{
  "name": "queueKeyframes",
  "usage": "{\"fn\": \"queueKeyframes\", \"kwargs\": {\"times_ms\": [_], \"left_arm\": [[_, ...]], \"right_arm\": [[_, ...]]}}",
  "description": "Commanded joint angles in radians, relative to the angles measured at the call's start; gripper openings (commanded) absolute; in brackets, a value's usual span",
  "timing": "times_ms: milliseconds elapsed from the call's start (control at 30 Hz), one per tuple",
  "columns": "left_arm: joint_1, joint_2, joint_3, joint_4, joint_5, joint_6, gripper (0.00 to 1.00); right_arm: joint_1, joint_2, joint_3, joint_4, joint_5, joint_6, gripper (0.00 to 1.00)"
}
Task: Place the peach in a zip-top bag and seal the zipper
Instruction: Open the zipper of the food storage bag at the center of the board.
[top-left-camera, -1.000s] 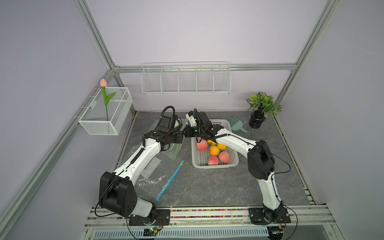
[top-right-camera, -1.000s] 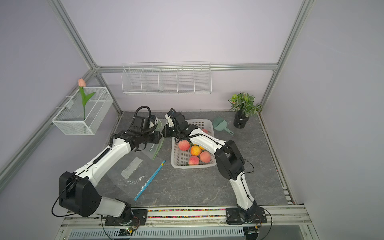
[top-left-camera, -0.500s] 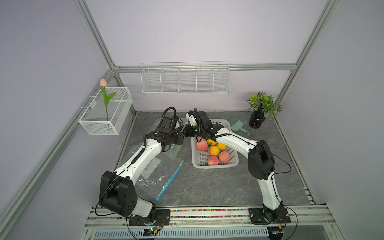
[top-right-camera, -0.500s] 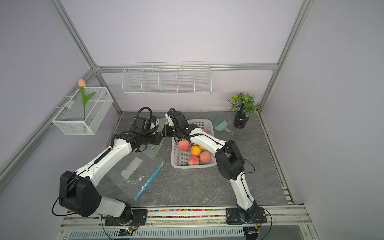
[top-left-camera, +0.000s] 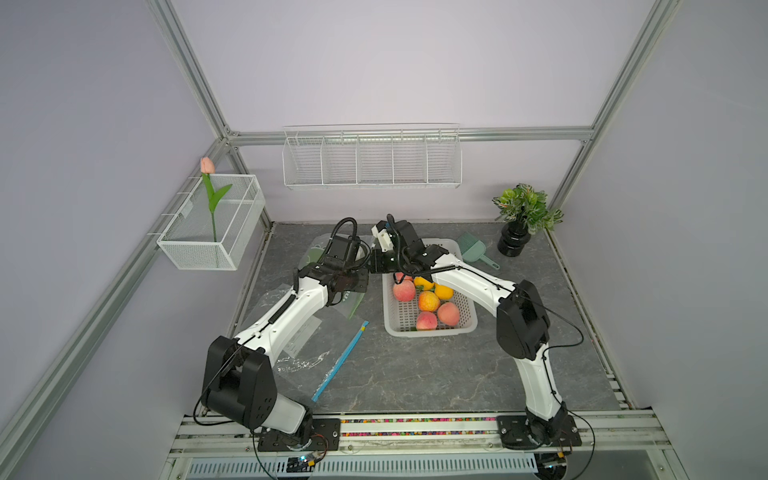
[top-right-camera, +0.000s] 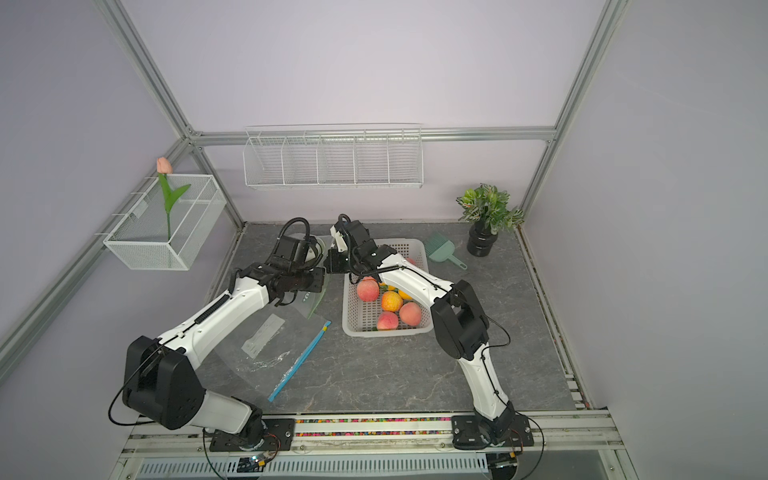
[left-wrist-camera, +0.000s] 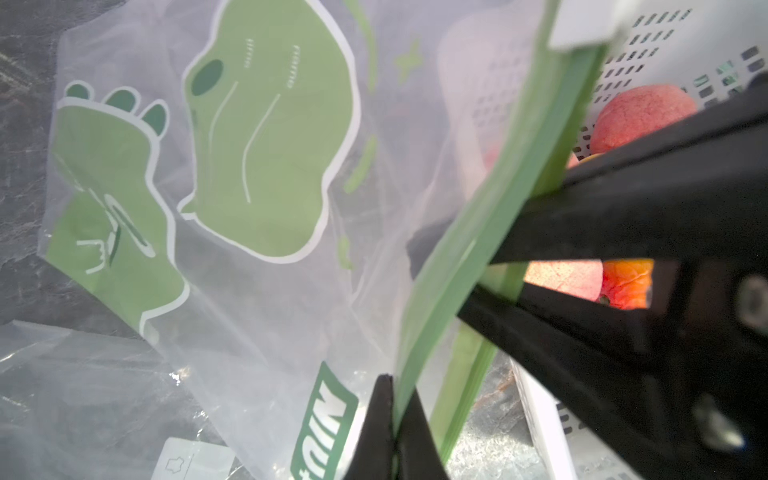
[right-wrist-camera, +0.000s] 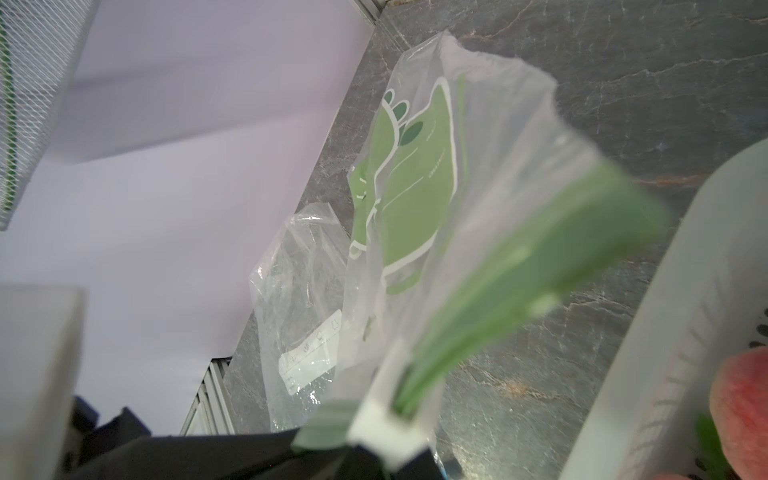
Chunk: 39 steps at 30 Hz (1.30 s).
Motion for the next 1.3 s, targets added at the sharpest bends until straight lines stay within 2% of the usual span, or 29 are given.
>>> {"fn": "queueKeyframes", "kwargs": {"times_ms": [0, 67, 300, 467, 600, 733, 867, 1033, 1267], "left_arm": [[-0.006, -0.072, 0.000, -0.006, -0.005, -0.037, 0.00], [-0.007, -0.094, 0.010, -0.019, 0.005, -0.080, 0.00], [-0.007, -0.141, 0.076, -0.046, 0.070, -0.261, 0.00], [-0.005, -0.143, 0.133, -0.072, 0.042, -0.312, 0.00], [0.001, -0.130, 0.191, -0.124, -0.020, -0.305, 0.00], [0.010, -0.113, 0.251, -0.185, -0.080, -0.279, 0.00], [0.020, -0.094, 0.283, -0.214, -0.076, -0.259, 0.00], [0.032, -0.064, 0.310, -0.272, -0.142, -0.231, 0.00], [0.036, -0.025, 0.311, -0.272, -0.083, -0.195, 0.00]], "right_arm": [[0.004, -0.005, 0.033, -0.070, 0.047, -0.034, 0.07], [0.007, -0.006, 0.038, -0.089, 0.060, -0.056, 0.10], [0.028, 0.013, 0.113, -0.170, 0.074, -0.144, 0.40], [0.036, 0.041, 0.199, -0.301, 0.210, -0.206, 0.43], [0.038, 0.055, 0.254, -0.405, 0.389, -0.256, 0.46], [0.033, 0.103, 0.352, -0.533, 0.502, -0.283, 0.47], [0.019, 0.125, 0.394, -0.570, 0.475, -0.286, 0.47], [0.013, 0.122, 0.405, -0.587, 0.466, -0.276, 0.50], [0.004, 0.129, 0.404, -0.605, 0.446, -0.257, 0.54]]}}
